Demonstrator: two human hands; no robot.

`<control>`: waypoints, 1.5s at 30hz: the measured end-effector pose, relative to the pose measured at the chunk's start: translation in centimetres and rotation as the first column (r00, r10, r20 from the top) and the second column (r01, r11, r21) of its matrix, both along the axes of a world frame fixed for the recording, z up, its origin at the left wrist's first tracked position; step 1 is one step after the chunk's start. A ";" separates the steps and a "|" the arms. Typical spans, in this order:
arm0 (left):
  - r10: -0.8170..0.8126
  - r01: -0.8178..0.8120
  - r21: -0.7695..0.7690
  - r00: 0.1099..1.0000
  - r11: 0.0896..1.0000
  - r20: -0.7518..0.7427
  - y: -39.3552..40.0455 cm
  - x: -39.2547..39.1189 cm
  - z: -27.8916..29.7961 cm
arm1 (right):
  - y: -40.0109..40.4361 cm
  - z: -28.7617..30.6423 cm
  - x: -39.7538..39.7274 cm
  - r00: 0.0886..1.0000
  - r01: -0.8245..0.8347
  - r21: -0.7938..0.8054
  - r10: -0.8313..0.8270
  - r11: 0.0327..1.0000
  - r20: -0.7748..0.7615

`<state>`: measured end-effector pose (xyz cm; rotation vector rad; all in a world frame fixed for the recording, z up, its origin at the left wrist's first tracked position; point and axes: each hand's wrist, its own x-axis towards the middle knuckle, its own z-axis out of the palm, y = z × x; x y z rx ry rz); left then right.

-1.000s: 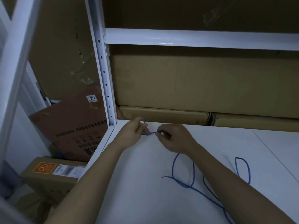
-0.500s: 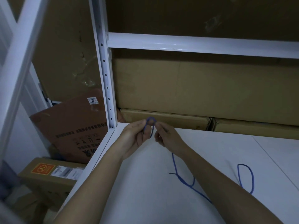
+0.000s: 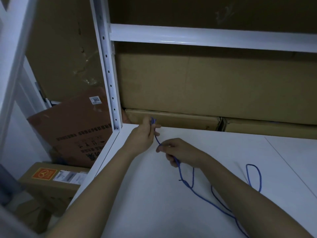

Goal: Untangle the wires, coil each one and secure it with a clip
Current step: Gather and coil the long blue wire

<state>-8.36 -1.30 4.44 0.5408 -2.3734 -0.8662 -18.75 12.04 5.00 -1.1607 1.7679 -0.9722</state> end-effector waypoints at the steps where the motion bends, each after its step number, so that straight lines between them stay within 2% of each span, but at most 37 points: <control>1: -0.027 0.027 0.012 0.999 1.000 0.021 -0.2 0.2 -0.2 | 0.3 0.0 -0.1 1.000 -0.002 0.012 0.002 1.000 -0.007; 4: -0.079 0.080 0.111 0.997 0.991 -0.009 0.6 -0.4 0.2 | 0.4 -0.3 0.4 0.989 -0.027 0.007 0.028 1.000 -0.148; 8: -0.126 0.169 0.466 0.985 0.869 -0.121 2.3 -1.5 2.0 | -0.1 -0.8 1.1 0.970 -0.026 0.005 0.026 1.000 -0.243; 13: -0.097 0.129 0.433 0.991 0.892 -0.096 1.9 -1.4 0.9 | 0.6 -0.4 1.1 0.884 -0.107 -0.072 0.062 0.992 -0.464; 18: -0.143 0.176 0.547 0.984 0.819 -0.102 1.8 -1.2 0.3 | 1.0 -0.2 0.5 0.777 -0.212 -0.080 0.119 0.974 -0.618; 20: -0.169 0.161 0.503 0.985 0.849 -0.030 2.0 -1.0 0.4 | 1.2 0.2 0.4 0.747 -0.249 -0.132 0.104 0.959 -0.657; 22: -0.152 0.111 0.365 0.984 0.924 0.088 2.1 -0.8 0.5 | 1.4 0.9 0.2 0.723 -0.272 -0.164 0.089 0.948 -0.685; 27: -0.179 0.121 0.231 0.953 0.965 0.246 1.4 -0.6 -0.7 | 1.6 1.8 -0.8 0.737 -0.177 0.005 0.136 0.984 -0.662; 29: -0.137 0.103 0.125 0.943 0.987 0.303 0.9 -0.4 -1.0 | 1.7 2.1 -1.7 0.822 -0.121 0.139 0.178 0.983 -0.542; 31: -0.099 0.077 0.082 0.946 0.994 0.309 0.5 -0.2 -0.8 | 2.0 2.5 -2.5 0.945 -0.083 0.248 0.155 0.965 -0.288; 32: -0.091 0.067 0.088 0.949 0.994 0.303 0.4 -0.1 -0.7 | 2.2 2.7 -2.7 0.974 -0.065 0.264 0.119 0.962 -0.195; 33: -0.088 0.059 0.105 0.949 0.993 0.303 0.4 -0.1 -0.6 | 2.4 2.9 -2.9 0.982 -0.031 0.260 0.078 0.965 -0.174; 34: -0.094 0.056 0.130 0.945 0.990 0.312 0.7 -0.2 -0.5 | 2.4 3.1 -2.9 0.967 0.019 0.229 0.040 0.973 -0.251; 35: -0.113 0.064 0.162 0.943 0.985 0.313 1.0 -0.3 -0.5 | 2.4 3.2 -3.0 0.920 0.073 0.167 -0.001 0.983 -0.392; 36: -0.136 0.071 0.223 0.946 0.972 0.295 1.4 -0.4 -0.4 | 2.2 3.3 -3.0 0.837 0.118 0.075 -0.058 0.990 -0.544; 37: -0.160 0.075 0.323 0.957 0.943 0.243 1.7 -0.5 -0.4 | 2.1 3.3 -3.0 0.742 0.154 -0.038 -0.141 0.987 -0.655; 39: -0.192 0.112 0.551 0.977 0.827 0.090 2.3 -0.1 -0.1 | 2.0 3.3 -3.3 0.599 0.183 -0.256 -0.314 0.949 -0.736; 41: -0.218 0.215 0.685 0.972 0.696 -0.084 2.6 0.5 0.3 | 2.0 3.0 -3.5 0.569 0.164 -0.374 -0.397 0.913 -0.720; 42: -0.221 0.276 0.725 0.960 0.631 -0.173 2.8 0.8 0.5 | 1.9 2.6 -3.6 0.603 0.172 -0.404 -0.420 0.898 -0.678; 43: -0.216 0.340 0.753 0.940 0.564 -0.263 2.9 1.0 0.7 | 1.7 2.1 -3.6 0.675 0.199 -0.435 -0.445 0.878 -0.589; 45: -0.176 0.450 0.775 0.892 0.443 -0.417 3.0 1.2 1.1 | 1.1 1.0 -3.5 0.830 0.329 -0.477 -0.491 0.815 -0.264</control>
